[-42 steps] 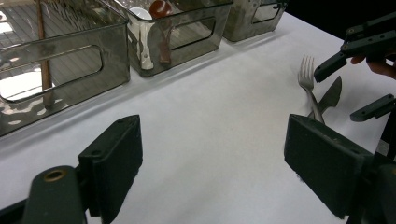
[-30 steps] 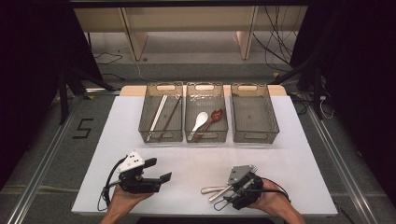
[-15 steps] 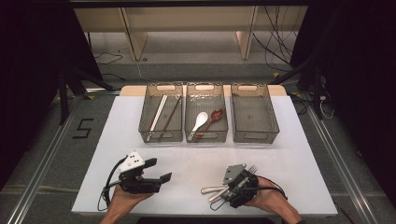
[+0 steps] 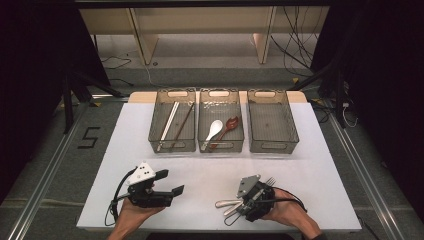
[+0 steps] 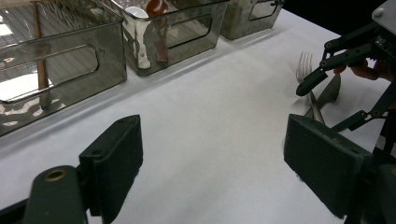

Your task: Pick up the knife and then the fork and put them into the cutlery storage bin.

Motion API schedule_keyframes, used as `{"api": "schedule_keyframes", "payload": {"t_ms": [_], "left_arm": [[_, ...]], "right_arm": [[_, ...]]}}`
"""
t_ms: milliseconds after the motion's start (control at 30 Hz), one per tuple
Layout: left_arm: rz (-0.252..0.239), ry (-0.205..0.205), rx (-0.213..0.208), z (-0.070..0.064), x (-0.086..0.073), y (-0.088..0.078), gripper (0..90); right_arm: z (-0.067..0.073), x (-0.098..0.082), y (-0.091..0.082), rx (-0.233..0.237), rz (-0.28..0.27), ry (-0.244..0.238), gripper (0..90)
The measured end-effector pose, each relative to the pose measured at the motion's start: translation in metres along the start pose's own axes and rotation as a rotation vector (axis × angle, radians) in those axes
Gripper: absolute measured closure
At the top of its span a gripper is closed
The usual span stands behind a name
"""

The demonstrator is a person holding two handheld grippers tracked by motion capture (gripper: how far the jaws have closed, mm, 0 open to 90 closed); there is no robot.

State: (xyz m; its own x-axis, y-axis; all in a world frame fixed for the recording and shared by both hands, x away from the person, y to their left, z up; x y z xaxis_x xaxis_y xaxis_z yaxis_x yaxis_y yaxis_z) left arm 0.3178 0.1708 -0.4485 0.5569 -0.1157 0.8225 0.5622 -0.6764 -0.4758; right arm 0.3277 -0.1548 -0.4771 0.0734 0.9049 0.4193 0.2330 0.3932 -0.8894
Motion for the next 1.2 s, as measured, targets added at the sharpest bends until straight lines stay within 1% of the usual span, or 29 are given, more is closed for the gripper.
{"api": "schedule_keyframes", "payload": {"t_ms": [100,200,367,533,567,667,733,767,833,900,933,967,1000,1067,1133,1167,1200], "left_arm": [[0.001,0.001,0.001,0.000,0.000,0.000,19.4],[0.002,0.001,-0.001,0.000,0.000,0.000,19.4],[0.003,-0.001,-0.001,0.000,0.000,0.001,19.4],[0.008,-0.001,0.001,0.000,0.000,0.001,19.4],[0.008,-0.001,0.000,0.000,0.000,0.001,19.4],[0.008,-0.001,-0.002,0.000,0.000,0.001,19.4],[0.012,0.004,-0.001,0.000,0.000,0.001,19.4],[0.014,0.004,-0.002,-0.001,0.000,0.001,19.5],[0.016,0.002,-0.003,-0.001,-0.001,0.002,19.4],[0.018,0.002,-0.003,-0.001,-0.001,0.002,19.4],[0.016,0.004,-0.003,-0.002,-0.001,0.003,19.4],[0.017,0.004,-0.004,-0.002,-0.001,0.002,19.4],[0.017,0.004,-0.004,-0.002,-0.001,0.002,19.4],[0.016,0.004,-0.003,-0.002,-0.001,0.002,19.5],[0.014,0.003,-0.004,-0.002,-0.001,0.002,19.6],[0.016,0.003,-0.005,-0.002,-0.001,0.002,19.7],[0.015,0.004,-0.004,-0.002,-0.001,0.002,19.7]], "right_arm": [[-0.001,0.002,0.001,0.006,0.008,-0.005,35.8],[0.000,0.004,0.001,0.006,0.008,-0.006,38.6],[-0.001,0.005,0.000,-0.001,-0.009,-0.026,56.6],[-0.002,0.006,0.001,-0.003,-0.015,-0.042,67.2],[-0.002,0.006,0.001,-0.011,-0.014,-0.045,68.9],[-0.005,0.006,0.000,0.014,-0.031,-0.037,72.7],[-0.006,0.006,-0.002,0.025,-0.044,-0.029,76.9],[-0.007,0.006,-0.002,0.024,-0.058,-0.028,77.8],[-0.010,0.005,-0.002,0.034,-0.062,-0.021,78.3],[-0.012,0.007,-0.002,0.019,-0.060,-0.026,79.8],[-0.012,0.008,-0.001,0.004,-0.049,-0.025,80.3],[-0.014,0.009,0.000,-0.004,-0.046,-0.025,83.7],[-0.015,0.009,0.001,-0.002,-0.034,-0.025,84.0],[-0.016,0.011,0.003,0.011,-0.040,-0.025,85.2],[-0.015,0.012,0.004,0.009,-0.043,-0.039,87.5],[-0.015,0.013,0.004,-0.008,-0.041,-0.037,89.9],[-0.016,0.014,0.005,-0.024,-0.038,-0.045,90.0]]}}
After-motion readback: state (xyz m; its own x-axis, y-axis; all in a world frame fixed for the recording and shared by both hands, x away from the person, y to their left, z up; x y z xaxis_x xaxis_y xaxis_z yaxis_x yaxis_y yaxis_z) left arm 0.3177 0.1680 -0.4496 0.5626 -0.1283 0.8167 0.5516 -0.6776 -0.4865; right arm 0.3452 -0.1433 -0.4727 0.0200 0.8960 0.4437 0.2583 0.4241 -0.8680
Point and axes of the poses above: each handheld gripper's, and its own axes: y roughly forward along the jaws, x roughly out of its top, z roughly to its left, the point moved 1 cm from there along y, roughly forward along the jaws, and after that the axes turned 9 degrees about -y, right-handed, at the moved point
